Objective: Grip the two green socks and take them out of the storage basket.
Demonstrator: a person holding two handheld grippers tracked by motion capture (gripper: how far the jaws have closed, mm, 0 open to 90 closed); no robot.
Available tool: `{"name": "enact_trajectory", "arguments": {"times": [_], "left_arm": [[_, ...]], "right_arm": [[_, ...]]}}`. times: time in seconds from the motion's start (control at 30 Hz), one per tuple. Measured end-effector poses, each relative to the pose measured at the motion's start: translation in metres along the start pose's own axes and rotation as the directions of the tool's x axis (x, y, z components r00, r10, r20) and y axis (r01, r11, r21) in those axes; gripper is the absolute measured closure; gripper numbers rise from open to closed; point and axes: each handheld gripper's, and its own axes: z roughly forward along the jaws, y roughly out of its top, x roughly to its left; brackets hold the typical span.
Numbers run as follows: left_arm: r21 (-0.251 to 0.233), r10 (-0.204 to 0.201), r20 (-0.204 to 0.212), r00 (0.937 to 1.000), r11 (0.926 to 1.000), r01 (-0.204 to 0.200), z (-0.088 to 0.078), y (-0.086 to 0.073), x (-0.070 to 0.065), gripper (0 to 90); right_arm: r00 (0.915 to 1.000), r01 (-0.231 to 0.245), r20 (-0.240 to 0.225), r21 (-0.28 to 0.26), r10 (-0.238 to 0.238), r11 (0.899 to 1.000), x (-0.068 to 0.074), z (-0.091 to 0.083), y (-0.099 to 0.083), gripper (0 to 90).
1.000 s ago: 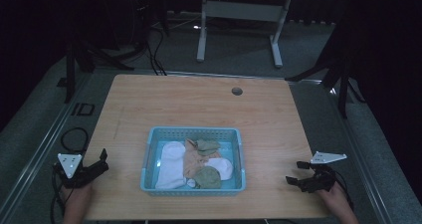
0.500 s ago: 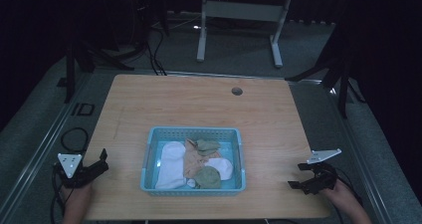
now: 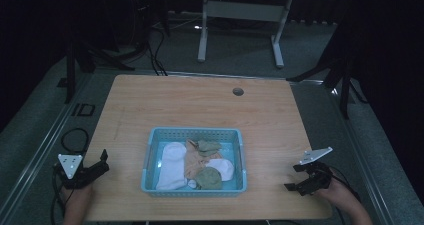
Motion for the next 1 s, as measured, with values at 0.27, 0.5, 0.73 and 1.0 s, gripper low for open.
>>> {"name": "enact_trajectory", "arguments": {"times": [0.27,0.5,0.73,1.0], "left_arm": [[-0.001,0.0,0.0,1.0,1.0,0.0,0.0,0.0,0.0,0.4],[-0.001,0.0,0.002,1.0,1.0,0.0,0.0,0.0,0.0,0.4],[-0.002,0.001,0.003,1.0,1.0,-0.001,0.0,0.0,0.0,0.4],[-0.003,0.001,0.005,1.0,1.0,-0.001,0.0,0.0,0.0,0.4]], "right_arm": [[0.9996,0.02,-0.021,0.014,-0.02,1.0,0.003,0.003,0.009,12.9],[0.9989,0.043,-0.016,-0.004,-0.043,0.999,0.006,0.0,0.024,12.8],[0.9974,0.063,-0.033,-0.016,-0.063,0.998,0.005,-0.003,0.04,13.6],[0.9936,0.103,-0.045,-0.018,-0.104,0.995,0.013,-0.012,0.059,14.0]]}}
